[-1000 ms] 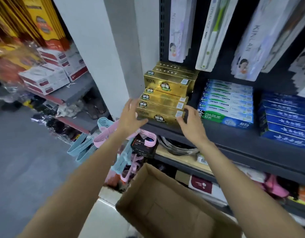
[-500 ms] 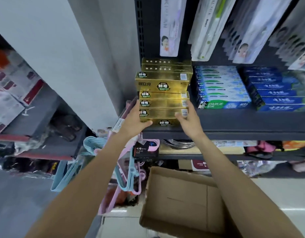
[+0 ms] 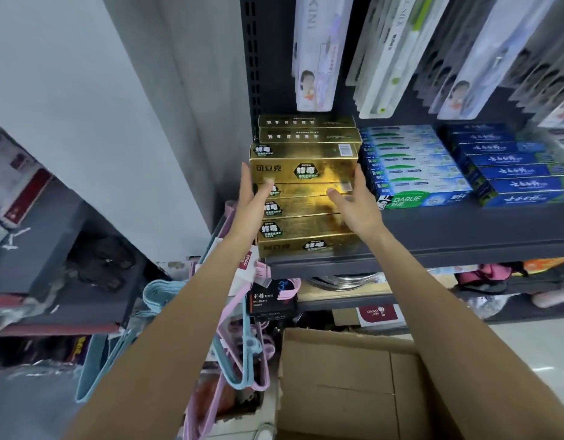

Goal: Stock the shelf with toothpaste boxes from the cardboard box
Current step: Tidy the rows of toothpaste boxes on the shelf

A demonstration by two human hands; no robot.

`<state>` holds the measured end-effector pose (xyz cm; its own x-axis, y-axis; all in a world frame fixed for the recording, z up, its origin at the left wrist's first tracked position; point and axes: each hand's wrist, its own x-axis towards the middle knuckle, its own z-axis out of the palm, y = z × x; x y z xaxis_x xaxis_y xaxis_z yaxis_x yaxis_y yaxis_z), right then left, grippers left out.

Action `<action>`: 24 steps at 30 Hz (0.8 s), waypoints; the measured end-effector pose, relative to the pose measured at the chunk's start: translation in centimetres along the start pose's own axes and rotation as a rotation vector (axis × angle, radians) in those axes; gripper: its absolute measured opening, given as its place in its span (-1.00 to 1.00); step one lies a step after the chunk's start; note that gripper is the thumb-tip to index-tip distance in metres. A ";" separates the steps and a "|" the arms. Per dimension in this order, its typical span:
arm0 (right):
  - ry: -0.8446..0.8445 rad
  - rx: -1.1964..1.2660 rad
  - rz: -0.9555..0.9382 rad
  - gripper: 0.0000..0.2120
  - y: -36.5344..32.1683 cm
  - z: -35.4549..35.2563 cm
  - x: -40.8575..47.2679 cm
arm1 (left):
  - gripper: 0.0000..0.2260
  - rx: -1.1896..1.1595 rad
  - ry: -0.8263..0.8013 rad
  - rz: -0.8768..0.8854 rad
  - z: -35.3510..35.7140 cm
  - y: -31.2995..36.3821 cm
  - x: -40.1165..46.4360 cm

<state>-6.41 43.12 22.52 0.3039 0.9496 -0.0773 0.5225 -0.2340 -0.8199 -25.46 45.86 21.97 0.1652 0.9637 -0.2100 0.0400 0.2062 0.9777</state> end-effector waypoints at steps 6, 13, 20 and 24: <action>0.053 -0.003 0.008 -0.21 -0.7 1.2 0.0 | -0.43 0.075 -0.031 -0.011 -0.2 0.2 0.4; 0.063 0.183 -0.010 -0.11 -1.7 -1.1 1.5 | -0.21 -0.063 -0.006 -0.019 0.0 -0.3 2.0; 0.039 0.060 -0.064 -0.07 -2.0 -0.8 3.9 | -0.19 0.201 -0.106 0.241 -1.2 2.1 5.7; 0.063 -0.049 -0.107 -0.21 -2.8 -0.4 4.9 | -0.21 0.405 -0.056 0.319 -0.9 2.0 7.5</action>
<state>-6.09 48.34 24.60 0.2933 0.9549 0.0463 0.5924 -0.1435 -0.7928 -25.03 53.64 22.39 0.2830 0.9552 0.0872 0.3558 -0.1889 0.9153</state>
